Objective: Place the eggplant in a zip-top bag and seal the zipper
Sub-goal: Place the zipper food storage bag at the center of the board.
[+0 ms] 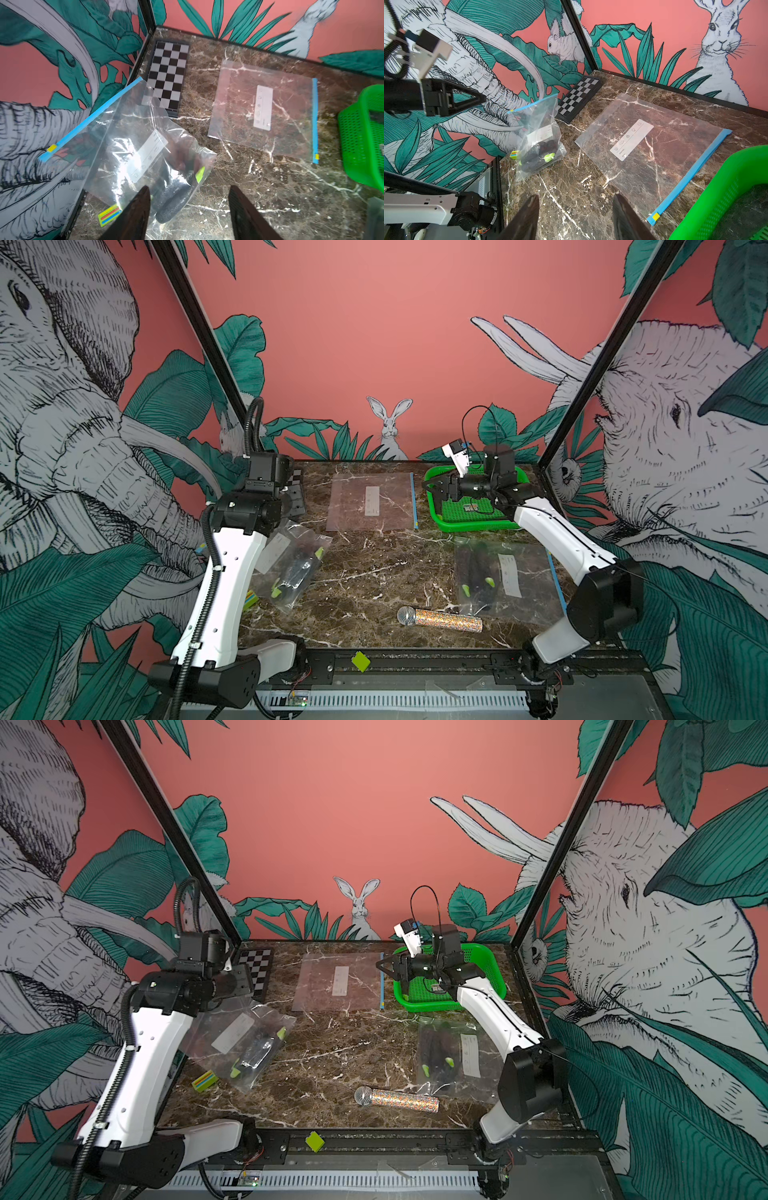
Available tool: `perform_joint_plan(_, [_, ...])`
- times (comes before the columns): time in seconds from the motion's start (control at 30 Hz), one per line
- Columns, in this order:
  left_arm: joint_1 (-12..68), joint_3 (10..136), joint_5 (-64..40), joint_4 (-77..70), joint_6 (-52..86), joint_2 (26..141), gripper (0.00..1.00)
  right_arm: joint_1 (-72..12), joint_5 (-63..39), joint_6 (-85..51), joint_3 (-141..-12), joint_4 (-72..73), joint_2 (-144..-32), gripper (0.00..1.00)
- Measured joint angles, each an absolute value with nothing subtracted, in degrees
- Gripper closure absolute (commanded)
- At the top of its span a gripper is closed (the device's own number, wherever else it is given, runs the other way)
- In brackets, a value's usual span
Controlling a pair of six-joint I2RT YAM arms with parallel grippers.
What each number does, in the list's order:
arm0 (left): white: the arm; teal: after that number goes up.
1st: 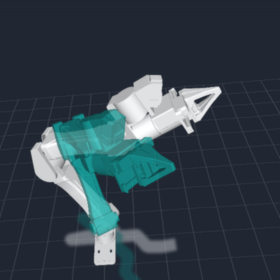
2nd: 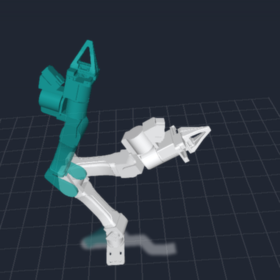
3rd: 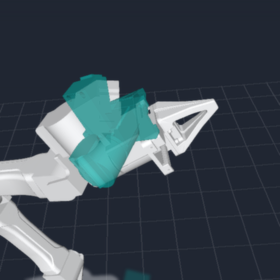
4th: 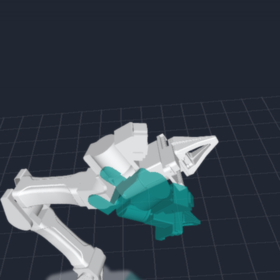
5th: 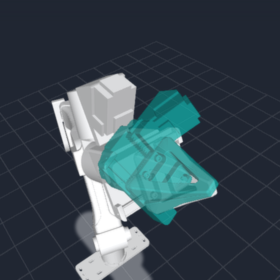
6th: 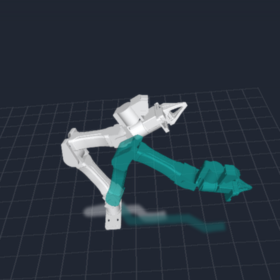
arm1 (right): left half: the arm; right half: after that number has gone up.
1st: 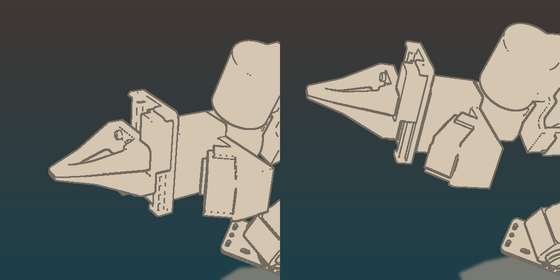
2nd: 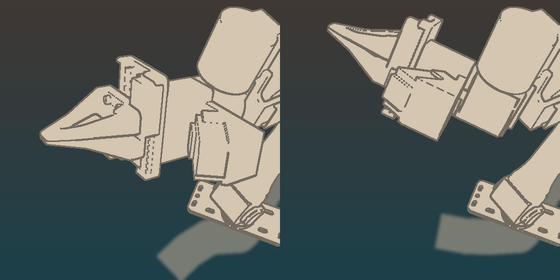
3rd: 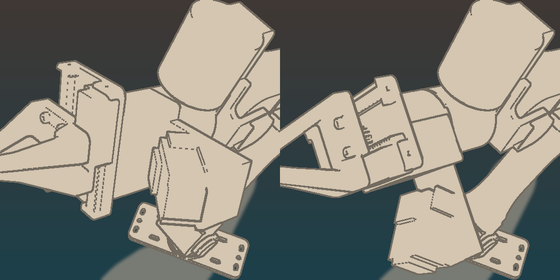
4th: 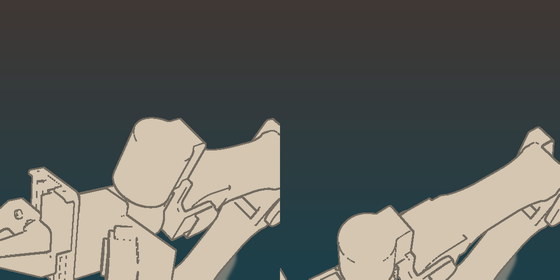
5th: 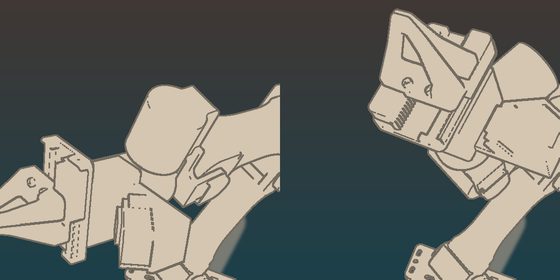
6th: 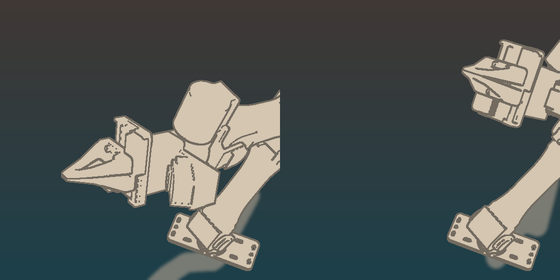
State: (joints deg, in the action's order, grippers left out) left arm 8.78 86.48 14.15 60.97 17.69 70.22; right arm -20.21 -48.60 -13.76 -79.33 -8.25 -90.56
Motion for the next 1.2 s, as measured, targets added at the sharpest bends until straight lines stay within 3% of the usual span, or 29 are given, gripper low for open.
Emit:
perform_joint_plan(0.3, [8.3, 66.8, 14.7, 54.5, 19.8, 70.0, 0.32, -20.2, -48.6, -14.0, -79.3, -8.0, -90.6, 0.44])
perform_joint_plan(0.6, [2.3, 57.6, 11.7, 45.6, 21.0, 69.0, 0.30, -20.4, -48.6, -14.2, -78.7, -8.0, -90.6, 0.44])
perform_joint_plan(1.2, [2.3, 43.0, 2.0, 27.3, 24.2, 78.1, 0.31, -20.9, -47.9, -14.9, -76.8, -7.9, -90.6, 0.44])
